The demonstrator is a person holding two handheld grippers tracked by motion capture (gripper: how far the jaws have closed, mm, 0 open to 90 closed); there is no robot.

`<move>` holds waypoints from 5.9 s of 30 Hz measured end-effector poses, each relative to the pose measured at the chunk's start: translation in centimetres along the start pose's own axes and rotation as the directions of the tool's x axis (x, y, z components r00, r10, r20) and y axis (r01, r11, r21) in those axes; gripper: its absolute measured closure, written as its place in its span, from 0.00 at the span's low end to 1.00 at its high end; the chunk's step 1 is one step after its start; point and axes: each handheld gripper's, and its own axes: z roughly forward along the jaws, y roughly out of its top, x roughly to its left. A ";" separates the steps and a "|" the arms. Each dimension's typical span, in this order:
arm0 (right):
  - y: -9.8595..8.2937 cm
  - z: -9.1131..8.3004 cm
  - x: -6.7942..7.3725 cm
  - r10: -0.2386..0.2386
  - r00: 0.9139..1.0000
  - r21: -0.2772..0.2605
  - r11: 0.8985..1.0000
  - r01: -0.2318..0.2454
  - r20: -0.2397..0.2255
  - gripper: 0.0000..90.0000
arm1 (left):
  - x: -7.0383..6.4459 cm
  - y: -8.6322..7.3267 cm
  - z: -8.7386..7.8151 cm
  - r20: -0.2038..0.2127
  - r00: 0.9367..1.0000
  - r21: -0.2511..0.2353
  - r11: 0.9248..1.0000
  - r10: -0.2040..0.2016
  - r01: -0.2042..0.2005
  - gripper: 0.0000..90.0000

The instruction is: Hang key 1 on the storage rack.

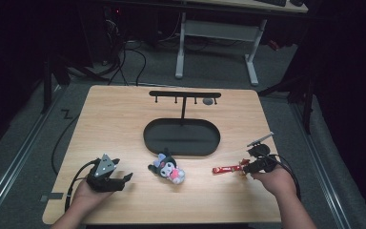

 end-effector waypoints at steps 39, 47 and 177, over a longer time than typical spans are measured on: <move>5.0 -10.5 5.6 -0.041 0.999 -0.027 0.999 0.041 -0.022 0.74 | 0.0 0.0 0.1 0.005 1.000 0.002 1.000 0.008 -0.008 0.28; 6.7 -10.7 6.0 -0.052 0.999 -0.043 0.998 0.051 -0.008 0.74 | 0.1 0.0 -0.1 0.001 1.000 -0.015 1.000 -0.003 0.003 0.28; 11.6 -4.1 4.4 0.054 0.998 -0.138 0.989 -0.052 0.010 0.50 | 0.0 0.5 0.1 0.062 0.998 -0.035 0.999 -0.031 0.033 0.32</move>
